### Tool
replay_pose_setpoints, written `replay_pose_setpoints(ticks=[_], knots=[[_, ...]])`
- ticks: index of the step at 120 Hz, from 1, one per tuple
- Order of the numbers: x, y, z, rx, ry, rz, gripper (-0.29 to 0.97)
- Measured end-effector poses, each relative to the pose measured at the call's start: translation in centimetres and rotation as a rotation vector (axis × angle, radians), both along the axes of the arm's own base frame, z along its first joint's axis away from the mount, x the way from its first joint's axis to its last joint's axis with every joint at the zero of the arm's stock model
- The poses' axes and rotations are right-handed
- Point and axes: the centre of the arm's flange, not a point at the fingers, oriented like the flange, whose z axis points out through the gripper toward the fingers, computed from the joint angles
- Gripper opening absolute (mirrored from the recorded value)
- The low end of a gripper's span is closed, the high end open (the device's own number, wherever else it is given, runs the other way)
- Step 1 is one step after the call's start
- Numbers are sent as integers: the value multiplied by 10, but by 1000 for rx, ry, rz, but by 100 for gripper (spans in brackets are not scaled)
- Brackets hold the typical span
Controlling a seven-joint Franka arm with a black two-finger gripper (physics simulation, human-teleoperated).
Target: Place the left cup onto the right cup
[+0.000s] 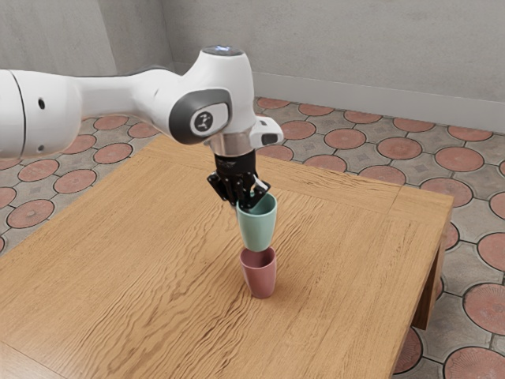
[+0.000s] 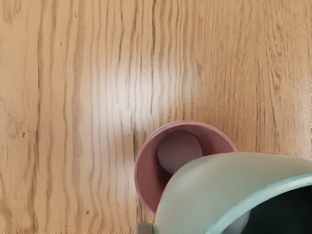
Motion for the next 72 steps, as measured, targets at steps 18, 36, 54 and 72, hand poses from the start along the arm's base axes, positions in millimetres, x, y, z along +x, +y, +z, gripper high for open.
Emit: replay_pose_setpoints(ticks=[18, 36, 54, 72], knots=[[-1, 2, -5, -2, 5, 6, -10], [0, 10, -14, -1, 11, 23, -10], [1, 13, -20, -3, 12, 29, -10], [0, 13, -26, -4, 15, 30, -10]])
